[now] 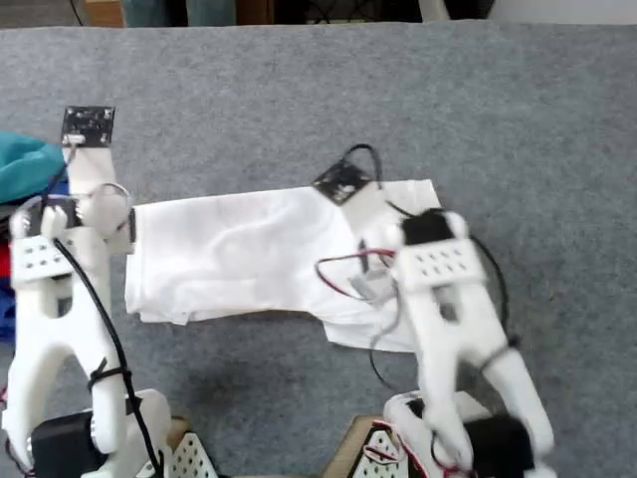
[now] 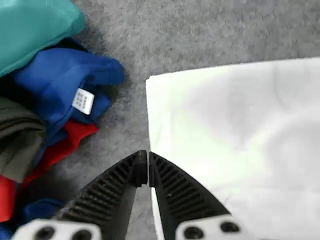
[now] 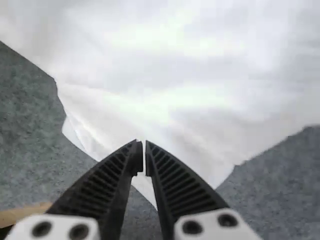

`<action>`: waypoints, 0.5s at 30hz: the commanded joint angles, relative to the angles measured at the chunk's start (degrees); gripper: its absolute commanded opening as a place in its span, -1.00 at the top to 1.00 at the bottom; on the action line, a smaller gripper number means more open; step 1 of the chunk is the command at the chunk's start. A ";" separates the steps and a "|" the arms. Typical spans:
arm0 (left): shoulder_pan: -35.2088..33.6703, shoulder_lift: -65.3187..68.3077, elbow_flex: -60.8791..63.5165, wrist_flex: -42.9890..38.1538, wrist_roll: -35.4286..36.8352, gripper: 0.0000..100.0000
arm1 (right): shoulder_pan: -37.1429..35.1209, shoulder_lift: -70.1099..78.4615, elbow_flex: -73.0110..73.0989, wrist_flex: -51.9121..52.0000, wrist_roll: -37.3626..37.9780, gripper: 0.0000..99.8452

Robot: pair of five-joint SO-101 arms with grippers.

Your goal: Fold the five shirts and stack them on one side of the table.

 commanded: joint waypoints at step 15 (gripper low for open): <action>1.89 -1.14 31.34 -48.00 9.67 0.94 | -6.86 3.56 7.60 2.81 5.10 0.97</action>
